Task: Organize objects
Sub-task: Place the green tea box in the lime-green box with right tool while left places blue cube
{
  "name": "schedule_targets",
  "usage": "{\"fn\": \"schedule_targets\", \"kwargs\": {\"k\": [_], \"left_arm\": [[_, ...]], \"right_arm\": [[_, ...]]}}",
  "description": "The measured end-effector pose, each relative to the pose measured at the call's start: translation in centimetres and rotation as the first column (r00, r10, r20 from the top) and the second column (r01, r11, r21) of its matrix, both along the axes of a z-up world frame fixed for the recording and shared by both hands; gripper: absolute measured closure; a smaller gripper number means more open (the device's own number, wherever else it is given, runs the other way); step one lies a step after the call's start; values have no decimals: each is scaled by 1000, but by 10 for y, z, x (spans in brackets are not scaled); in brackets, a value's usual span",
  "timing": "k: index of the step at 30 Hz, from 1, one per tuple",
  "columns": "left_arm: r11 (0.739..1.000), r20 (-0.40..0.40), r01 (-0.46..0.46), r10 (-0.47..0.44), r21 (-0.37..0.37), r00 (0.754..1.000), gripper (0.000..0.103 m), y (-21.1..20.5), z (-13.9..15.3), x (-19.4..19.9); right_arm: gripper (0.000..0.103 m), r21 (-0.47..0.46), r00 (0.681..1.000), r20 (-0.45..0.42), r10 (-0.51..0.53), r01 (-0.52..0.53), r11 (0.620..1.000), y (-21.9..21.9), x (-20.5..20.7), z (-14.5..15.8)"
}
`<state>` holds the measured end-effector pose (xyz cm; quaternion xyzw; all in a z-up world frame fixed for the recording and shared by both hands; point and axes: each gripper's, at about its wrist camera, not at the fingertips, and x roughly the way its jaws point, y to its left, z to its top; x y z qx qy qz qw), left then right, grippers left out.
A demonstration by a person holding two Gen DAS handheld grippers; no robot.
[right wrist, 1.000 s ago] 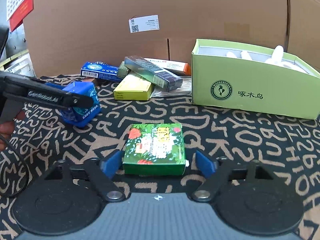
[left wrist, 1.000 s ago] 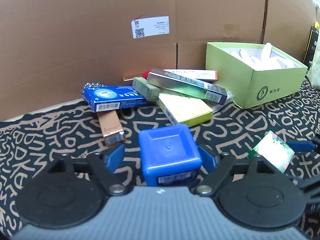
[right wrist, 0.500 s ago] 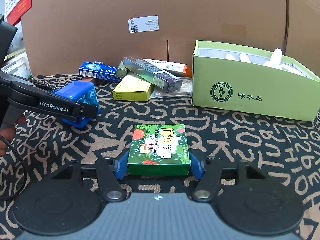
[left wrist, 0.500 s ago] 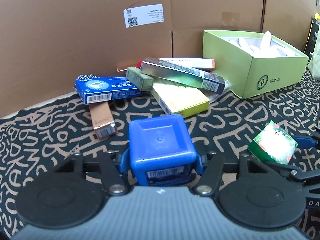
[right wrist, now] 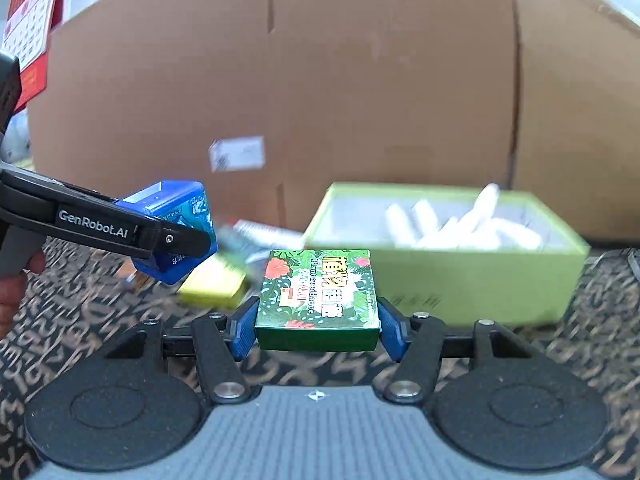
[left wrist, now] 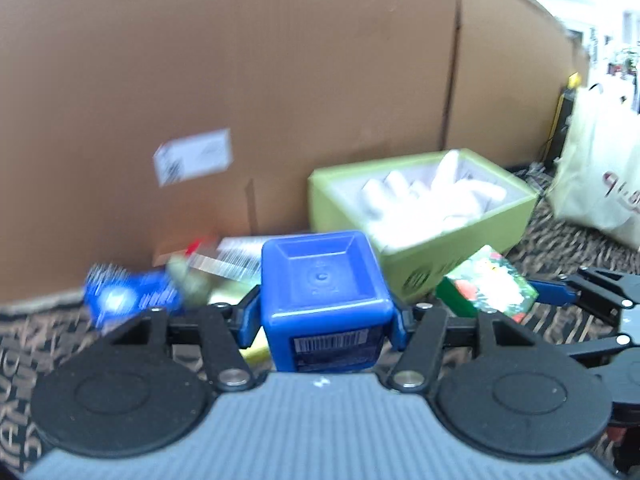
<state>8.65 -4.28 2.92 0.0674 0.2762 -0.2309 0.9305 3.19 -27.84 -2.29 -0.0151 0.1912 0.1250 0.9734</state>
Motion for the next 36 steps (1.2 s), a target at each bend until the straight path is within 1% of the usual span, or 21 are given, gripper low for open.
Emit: {"fn": "schedule_targets", "kwargs": {"k": [5, 8, 11, 16, 19, 20, 21, 22, 23, 25, 27, 30, 33, 36], "left_arm": [[999, 40, 48, -47, -18, 998, 44, -46, 23, 18], [998, 21, 59, -58, -36, 998, 44, -71, 27, 38], [996, -9, 64, -65, -59, 998, 44, -96, 23, 63], [997, -24, 61, -62, -52, 998, 44, -132, 13, 95], [997, -37, 61, -63, -45, 997, 44, -151, 4, 109], [997, -39, 64, -65, -40, 997, 44, -156, 0, 114], [997, -41, 71, -72, -34, 997, 44, -161, -5, 119], [996, -46, 84, -85, -29, 995, 38, -164, -11, 123], [996, -50, 87, -88, -25, 995, 21, -166, -16, 126], [998, -33, 59, -60, -35, 998, 6, -162, -24, 124], [997, -5, 53, -53, -49, 999, 3, -155, -27, 120], [997, 0, 45, -45, -59, 999, 0, -149, -28, 115], [997, 1, 40, -40, -71, 999, 0, -142, -24, 109], [995, 12, 33, -32, -91, 999, 0, -132, -14, 102]], "right_arm": [[39, -13, 996, 63, -64, 65, 998, -28, 16, 16], [39, -12, 990, 84, -115, 116, 993, -48, 31, 22], [38, -10, 982, 93, -162, 163, 987, -69, 51, 25], [38, -22, 970, 104, -220, 223, 974, -95, 87, 27], [38, -20, 966, 109, -235, 239, 971, -105, 104, 22], [36, -15, 966, 108, -234, 237, 971, -108, 110, 19], [28, -11, 968, 102, -229, 231, 973, -111, 117, 14], [23, -15, 971, 86, -223, 225, 974, -114, 124, 9], [21, -20, 970, 70, -232, 234, 972, -116, 127, 4], [21, -21, 967, 62, -248, 249, 968, -120, 125, -5], [18, -6, 967, 68, -246, 247, 969, -122, 120, -11], [14, 9, 960, 89, -267, 267, 964, -121, 113, -13], [13, 5, 961, 90, -262, 262, 965, -115, 109, -9], [12, 12, 964, 115, -238, 238, 971, -109, 95, 3]]}}
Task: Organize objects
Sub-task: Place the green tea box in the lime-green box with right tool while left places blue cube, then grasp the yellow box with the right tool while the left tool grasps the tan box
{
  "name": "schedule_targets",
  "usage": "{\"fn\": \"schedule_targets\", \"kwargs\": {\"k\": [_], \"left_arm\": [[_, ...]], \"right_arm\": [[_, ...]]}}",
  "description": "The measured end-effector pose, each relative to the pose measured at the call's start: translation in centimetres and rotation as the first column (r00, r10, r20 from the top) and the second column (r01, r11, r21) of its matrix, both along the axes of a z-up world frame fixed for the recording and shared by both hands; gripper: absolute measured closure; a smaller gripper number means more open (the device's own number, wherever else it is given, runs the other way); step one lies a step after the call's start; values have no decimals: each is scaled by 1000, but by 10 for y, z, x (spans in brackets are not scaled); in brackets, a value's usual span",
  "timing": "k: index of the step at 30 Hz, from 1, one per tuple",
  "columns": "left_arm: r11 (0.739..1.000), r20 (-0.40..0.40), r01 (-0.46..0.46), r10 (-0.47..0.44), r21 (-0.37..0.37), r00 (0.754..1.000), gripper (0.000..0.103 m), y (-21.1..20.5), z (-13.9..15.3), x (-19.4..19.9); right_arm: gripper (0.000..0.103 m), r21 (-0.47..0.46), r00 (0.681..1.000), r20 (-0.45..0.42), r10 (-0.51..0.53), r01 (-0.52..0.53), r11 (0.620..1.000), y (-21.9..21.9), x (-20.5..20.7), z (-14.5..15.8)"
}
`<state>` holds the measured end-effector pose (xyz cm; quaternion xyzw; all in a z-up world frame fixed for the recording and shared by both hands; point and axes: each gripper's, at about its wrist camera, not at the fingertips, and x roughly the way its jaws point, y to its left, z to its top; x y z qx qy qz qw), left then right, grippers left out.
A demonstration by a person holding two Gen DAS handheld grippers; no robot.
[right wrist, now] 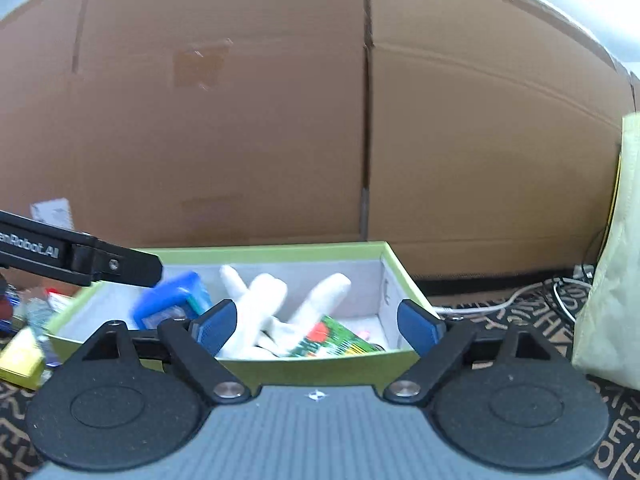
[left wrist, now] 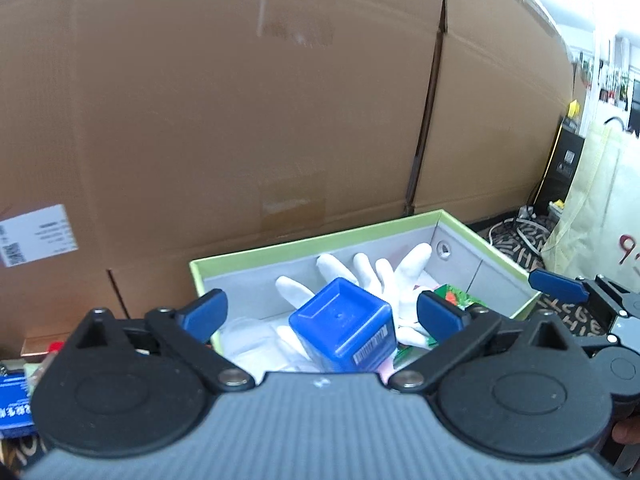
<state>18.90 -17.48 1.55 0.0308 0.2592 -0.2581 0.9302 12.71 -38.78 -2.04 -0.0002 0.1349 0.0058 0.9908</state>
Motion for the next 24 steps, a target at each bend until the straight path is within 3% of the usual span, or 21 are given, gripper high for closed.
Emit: {"fn": "schedule_targets", "kwargs": {"k": [6, 12, 17, 24], "left_arm": [[999, 33, -44, 45, -9, 998, 0, 37, 19, -40], [991, 39, -136, 137, -15, 990, 0, 89, 26, -83], [973, 10, -229, 229, -31, 973, 0, 136, 15, -115], [935, -79, -354, 350, -29, 933, 0, 189, -19, -135]], "right_arm": [[5, -4, 997, 76, 34, -34, 999, 23, -42, 22], [3, 9, 988, 77, 136, -137, 991, 58, -75, 26], [3, 0, 975, 40, 217, -217, 976, 92, -94, 13], [3, 87, 949, -84, 304, -297, 951, 133, -96, -21]]}}
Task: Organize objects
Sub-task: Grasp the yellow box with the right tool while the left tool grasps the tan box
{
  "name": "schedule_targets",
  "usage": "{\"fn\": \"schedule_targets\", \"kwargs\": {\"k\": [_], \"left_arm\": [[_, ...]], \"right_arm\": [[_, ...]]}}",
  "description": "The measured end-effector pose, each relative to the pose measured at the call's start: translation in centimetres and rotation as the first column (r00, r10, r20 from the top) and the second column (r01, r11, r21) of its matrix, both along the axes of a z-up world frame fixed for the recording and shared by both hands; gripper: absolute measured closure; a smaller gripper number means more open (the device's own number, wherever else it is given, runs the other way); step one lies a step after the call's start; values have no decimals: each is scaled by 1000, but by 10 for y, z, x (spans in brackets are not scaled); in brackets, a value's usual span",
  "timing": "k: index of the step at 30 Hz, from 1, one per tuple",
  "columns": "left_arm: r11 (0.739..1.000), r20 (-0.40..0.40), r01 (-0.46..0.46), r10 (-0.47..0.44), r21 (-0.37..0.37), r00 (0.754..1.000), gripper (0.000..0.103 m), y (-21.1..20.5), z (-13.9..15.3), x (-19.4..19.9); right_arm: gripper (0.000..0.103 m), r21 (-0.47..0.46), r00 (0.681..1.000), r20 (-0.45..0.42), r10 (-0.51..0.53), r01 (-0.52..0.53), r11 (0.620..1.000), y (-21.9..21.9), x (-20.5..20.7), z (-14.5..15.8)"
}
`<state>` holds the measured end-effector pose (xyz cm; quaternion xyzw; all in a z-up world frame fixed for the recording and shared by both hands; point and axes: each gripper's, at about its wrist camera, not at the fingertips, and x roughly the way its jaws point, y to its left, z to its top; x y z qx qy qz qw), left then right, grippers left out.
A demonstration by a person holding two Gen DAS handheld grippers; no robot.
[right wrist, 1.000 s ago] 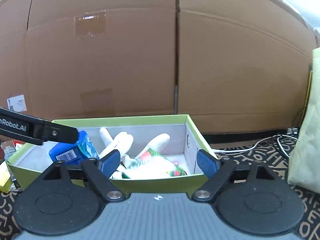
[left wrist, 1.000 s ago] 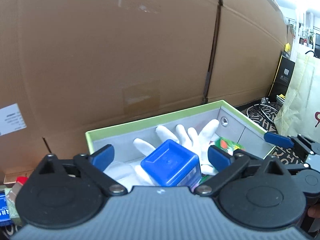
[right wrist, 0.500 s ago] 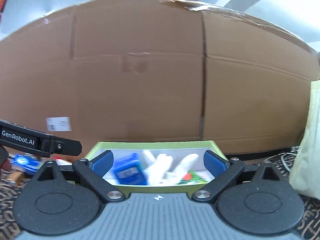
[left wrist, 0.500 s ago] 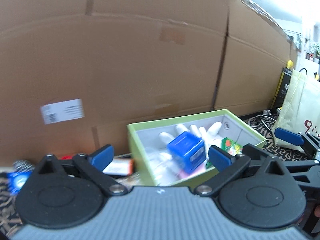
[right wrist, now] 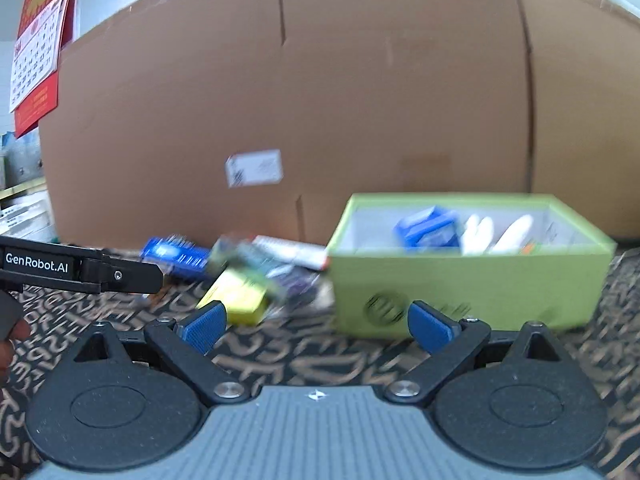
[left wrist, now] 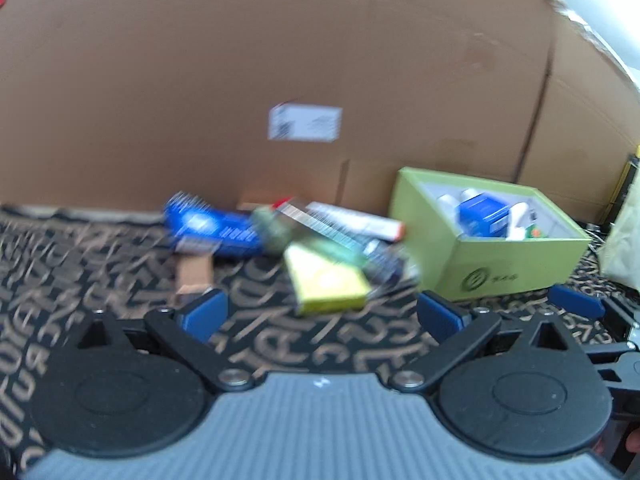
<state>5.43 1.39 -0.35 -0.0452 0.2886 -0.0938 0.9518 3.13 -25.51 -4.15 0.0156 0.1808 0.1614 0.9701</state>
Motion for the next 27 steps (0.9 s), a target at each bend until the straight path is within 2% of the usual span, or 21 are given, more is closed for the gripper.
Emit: {"fn": "schedule_targets", "kwargs": {"k": [8, 13, 16, 18, 20, 21, 23, 27], "left_arm": [[984, -88, -174, 171, -33, 981, 0, 60, -31, 15], [977, -92, -211, 208, -24, 974, 0, 71, -39, 45], [977, -90, -211, 211, 15, 973, 0, 68, -45, 72], [977, -98, -208, 212, 47, 972, 12, 65, -50, 90], [980, -128, -190, 197, 67, 972, 39, 65, -55, 105], [981, -140, -183, 191, 67, 972, 45, 66, -57, 109], [981, -128, -167, 179, 102, 975, 72, 66, -57, 109], [994, -172, -95, 104, 60, 980, 72, 69, -53, 86]], "right_arm": [[3, -12, 990, -136, 24, -26, 1000, 35, 8, -34], [3, -16, 990, -136, 30, -33, 999, 40, 5, -33], [3, -25, 989, -147, 29, -33, 999, 43, 4, -34], [3, -29, 988, -153, 31, -36, 999, 45, 5, -34], [3, -34, 988, -154, 29, -35, 999, 47, 6, -33], [3, -38, 988, -154, 29, -35, 999, 48, 8, -33], [3, -47, 987, -155, 29, -37, 998, 53, 13, -32], [3, -80, 989, -143, 45, -57, 995, 71, 32, -29]]}}
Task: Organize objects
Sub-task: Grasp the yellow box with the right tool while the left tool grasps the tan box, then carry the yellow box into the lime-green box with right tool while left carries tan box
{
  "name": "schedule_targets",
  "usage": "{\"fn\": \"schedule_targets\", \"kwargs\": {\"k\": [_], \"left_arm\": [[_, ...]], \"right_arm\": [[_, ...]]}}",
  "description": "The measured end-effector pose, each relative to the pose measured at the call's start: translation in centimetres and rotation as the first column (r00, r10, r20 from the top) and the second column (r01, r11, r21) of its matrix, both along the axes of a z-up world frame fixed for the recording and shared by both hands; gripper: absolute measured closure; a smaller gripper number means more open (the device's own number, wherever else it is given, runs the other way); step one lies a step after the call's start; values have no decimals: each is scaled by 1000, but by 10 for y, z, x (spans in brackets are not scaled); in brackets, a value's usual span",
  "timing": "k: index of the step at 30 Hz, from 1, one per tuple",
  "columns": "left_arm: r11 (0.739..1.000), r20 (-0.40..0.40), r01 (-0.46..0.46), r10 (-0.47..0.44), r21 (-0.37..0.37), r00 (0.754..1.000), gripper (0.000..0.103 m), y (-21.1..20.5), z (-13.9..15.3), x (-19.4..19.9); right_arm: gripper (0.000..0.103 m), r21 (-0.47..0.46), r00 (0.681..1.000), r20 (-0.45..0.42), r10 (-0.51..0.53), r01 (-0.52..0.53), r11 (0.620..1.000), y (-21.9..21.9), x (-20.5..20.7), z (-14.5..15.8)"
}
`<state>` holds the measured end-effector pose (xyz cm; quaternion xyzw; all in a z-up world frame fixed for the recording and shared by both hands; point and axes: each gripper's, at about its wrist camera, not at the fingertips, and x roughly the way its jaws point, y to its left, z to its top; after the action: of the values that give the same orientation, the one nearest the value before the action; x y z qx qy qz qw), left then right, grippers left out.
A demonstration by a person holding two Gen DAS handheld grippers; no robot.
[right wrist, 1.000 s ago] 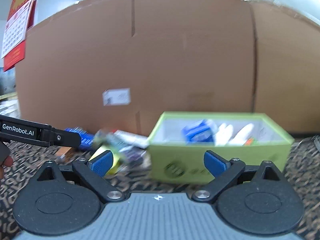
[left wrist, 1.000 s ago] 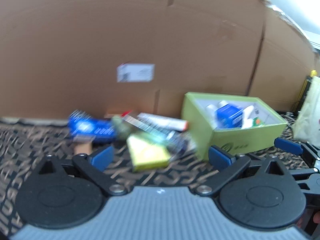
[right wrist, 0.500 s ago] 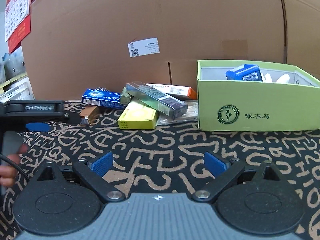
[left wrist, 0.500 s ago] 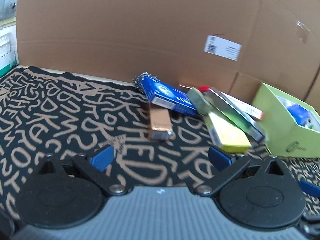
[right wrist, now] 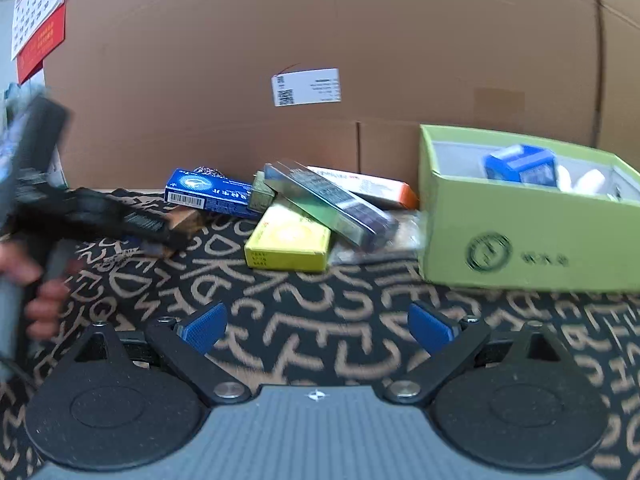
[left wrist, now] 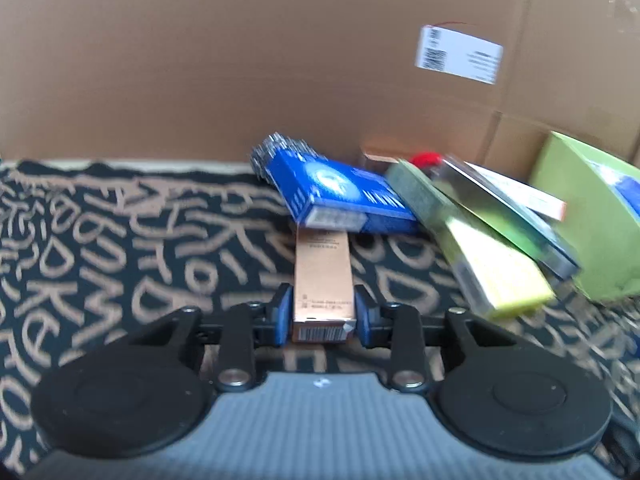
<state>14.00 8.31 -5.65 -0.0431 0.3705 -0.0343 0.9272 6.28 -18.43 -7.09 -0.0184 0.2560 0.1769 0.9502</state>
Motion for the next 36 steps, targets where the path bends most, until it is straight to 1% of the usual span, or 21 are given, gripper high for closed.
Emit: {"fn": "schedule_targets", "kwargs": {"k": [2, 4, 6, 10, 11, 12, 14, 17, 21, 24, 25, 26, 27, 28, 30, 32, 34, 36], "left_arm": [[998, -7, 59, -59, -24, 998, 72, -1, 2, -21], [995, -7, 100, -100, -22, 995, 72, -1, 2, -41], [993, -8, 117, -117, -13, 993, 72, 1, 3, -56], [991, -13, 136, -136, 7, 991, 72, 4, 6, -69], [991, -14, 135, -135, 16, 991, 72, 4, 6, -70], [991, -14, 134, -134, 23, 991, 72, 4, 7, -69], [990, -12, 137, -137, 21, 991, 72, 7, 7, -70], [990, -13, 140, -139, 22, 990, 72, 6, 6, -68], [986, -8, 162, -161, 38, 987, 72, 2, 6, -70], [982, -5, 182, -182, 49, 983, 68, 1, 6, -74], [981, -7, 182, -182, 63, 983, 63, 0, 6, -74], [981, -7, 176, -176, 81, 984, 54, 0, 6, -73], [982, -8, 164, -164, 95, 986, 51, 1, 6, -71], [984, -12, 146, -146, 101, 989, 48, 3, 7, -68], [989, -16, 124, -123, 81, 992, 48, 7, 10, -64], [992, -21, 112, -111, 61, 994, 48, 8, 13, -60], [989, -10, 129, -128, 74, 992, 48, 4, 16, -58], [983, -9, 147, -147, 106, 989, 47, -4, 17, -55]], "right_arm": [[3, -11, 1000, -7, 7, -8, 1000, 12, 15, 0], [3, -14, 1000, -17, 9, -9, 1000, 24, 32, 0], [3, -24, 999, -33, -2, 1, 1000, 36, 51, -1], [4, -74, 999, -49, -23, 19, 997, 59, 80, -7], [15, -84, 998, -54, -23, 18, 996, 62, 85, -9], [31, -92, 998, -62, -22, 16, 996, 63, 87, -10], [31, -84, 998, -62, -20, 14, 996, 58, 82, -8], [32, -64, 997, -75, 25, -29, 998, 39, 63, -6], [33, -50, 989, -110, 96, -102, 994, 7, 20, -3], [33, -50, 981, -146, 129, -138, 989, -18, -17, -3], [33, -59, 979, -150, 140, -150, 987, -24, -28, -4], [32, -71, 979, -146, 144, -156, 985, -27, -36, -3], [30, -74, 981, -141, 135, -146, 986, -30, -43, -1], [28, -69, 983, -135, 123, -133, 989, -32, -46, 1], [23, -47, 986, -117, 121, -127, 991, -34, -47, 4], [22, -37, 988, -107, 113, -117, 992, -34, -42, 6], [22, -46, 989, -99, 111, -116, 992, -28, -36, 6], [22, -62, 987, -97, 125, -131, 989, -21, -32, 4]]}}
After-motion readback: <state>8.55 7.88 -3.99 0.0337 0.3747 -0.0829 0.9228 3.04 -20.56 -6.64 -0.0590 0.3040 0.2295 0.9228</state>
